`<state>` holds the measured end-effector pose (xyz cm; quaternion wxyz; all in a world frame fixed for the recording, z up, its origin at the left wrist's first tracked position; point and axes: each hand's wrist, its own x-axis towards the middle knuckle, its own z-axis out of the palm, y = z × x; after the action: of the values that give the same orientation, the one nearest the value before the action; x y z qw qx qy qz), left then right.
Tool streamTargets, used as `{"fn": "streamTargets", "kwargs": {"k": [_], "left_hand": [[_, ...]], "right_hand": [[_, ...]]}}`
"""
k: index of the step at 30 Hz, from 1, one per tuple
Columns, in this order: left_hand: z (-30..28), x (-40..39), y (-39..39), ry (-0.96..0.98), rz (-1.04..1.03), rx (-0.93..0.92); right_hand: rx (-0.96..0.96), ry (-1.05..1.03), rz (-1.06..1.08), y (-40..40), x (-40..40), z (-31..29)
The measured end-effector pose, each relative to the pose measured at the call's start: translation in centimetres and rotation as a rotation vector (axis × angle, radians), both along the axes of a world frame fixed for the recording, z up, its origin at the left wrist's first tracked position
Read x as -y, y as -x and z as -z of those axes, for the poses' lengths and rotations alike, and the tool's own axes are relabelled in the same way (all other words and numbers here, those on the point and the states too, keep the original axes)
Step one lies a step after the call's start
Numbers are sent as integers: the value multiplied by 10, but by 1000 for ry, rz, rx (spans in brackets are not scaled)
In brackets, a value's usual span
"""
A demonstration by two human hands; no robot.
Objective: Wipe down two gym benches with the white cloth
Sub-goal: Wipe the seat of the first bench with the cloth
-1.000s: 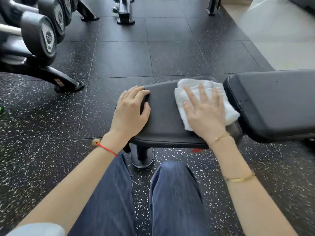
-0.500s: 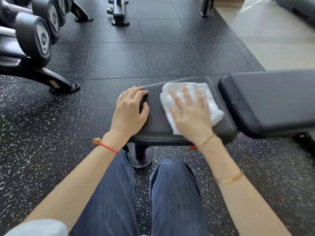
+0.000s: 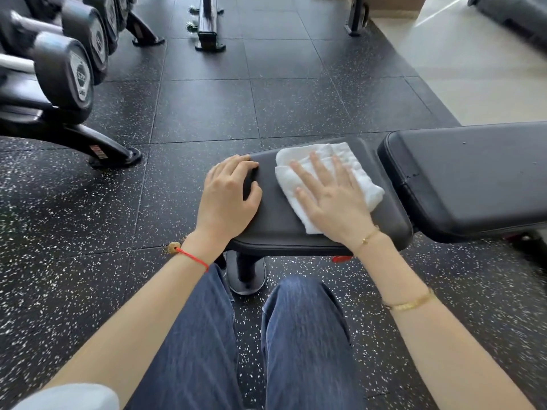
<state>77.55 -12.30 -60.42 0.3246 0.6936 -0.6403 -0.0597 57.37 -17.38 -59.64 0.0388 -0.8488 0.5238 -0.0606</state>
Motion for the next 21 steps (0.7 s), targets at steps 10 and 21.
{"fn": "streamTargets", "kwargs": {"k": [10,21], "left_hand": [[-11,-36,-38,4,-142,37],[-2,-73,-69,-49,-234,-7]], "right_hand": [[-105,-52,-95,-85,19,-7],[-2,-97,-120,-88,1,-8]]}}
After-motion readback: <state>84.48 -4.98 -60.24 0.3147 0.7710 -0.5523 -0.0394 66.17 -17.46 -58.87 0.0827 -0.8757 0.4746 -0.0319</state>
